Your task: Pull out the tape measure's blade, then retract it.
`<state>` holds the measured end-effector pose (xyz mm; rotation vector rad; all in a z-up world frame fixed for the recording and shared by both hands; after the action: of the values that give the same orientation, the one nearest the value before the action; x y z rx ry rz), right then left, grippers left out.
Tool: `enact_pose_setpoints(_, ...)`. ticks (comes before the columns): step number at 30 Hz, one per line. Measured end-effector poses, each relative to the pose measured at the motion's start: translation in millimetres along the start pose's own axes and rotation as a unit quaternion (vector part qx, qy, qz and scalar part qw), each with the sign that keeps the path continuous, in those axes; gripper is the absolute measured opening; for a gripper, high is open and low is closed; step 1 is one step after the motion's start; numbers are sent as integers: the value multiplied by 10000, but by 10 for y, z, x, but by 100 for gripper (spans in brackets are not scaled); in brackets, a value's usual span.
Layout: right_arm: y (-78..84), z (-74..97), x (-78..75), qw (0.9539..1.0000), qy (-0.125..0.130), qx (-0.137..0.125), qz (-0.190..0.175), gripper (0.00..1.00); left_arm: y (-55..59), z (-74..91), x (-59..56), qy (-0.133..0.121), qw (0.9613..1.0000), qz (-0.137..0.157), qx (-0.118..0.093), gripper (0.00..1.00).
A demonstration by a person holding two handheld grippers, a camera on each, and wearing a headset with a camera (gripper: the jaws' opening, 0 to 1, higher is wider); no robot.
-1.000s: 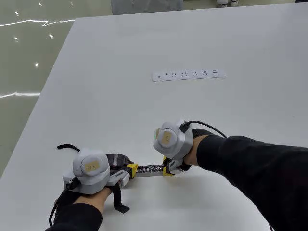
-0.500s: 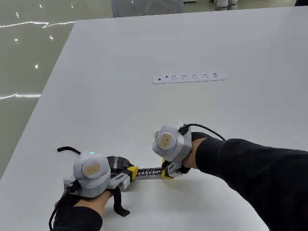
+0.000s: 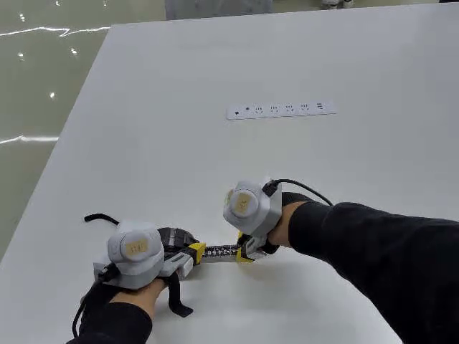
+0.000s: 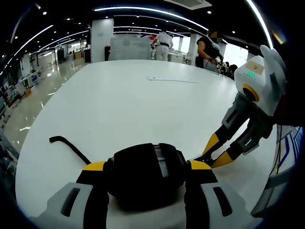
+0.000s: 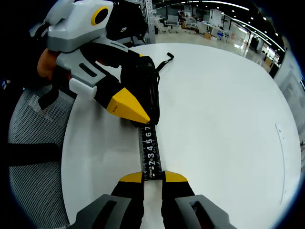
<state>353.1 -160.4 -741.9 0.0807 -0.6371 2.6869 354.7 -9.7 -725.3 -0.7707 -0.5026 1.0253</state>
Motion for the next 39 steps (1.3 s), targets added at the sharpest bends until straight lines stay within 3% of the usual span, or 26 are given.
enact_pose_setpoints(5,-3,-6,10,10000,28,-40,16,8,2,5,-4,5,10000,12,-8,59)
enact_pose_setpoints(12,-19,-21,10,9995,-23,-316,-93,8,-1,8,1,23,10000,24,-16,59)
enact_pose_setpoints(39,-111,-93,47,9988,-50,-482,-81,9,5,10,9,63,10000,51,-13,59)
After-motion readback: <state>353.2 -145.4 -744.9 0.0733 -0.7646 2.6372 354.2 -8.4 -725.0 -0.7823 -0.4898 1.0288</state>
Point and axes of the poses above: the centre of the closed fingertips' face, and the gripper's own axes: z roughly backward along the fingers, x roughly to its left, y roughly out of its underside, the point moved 6 cm from there along z, roughly backward along the fingers, and after that the axes turned 8 degrees about -z, right-handed, at the moved point
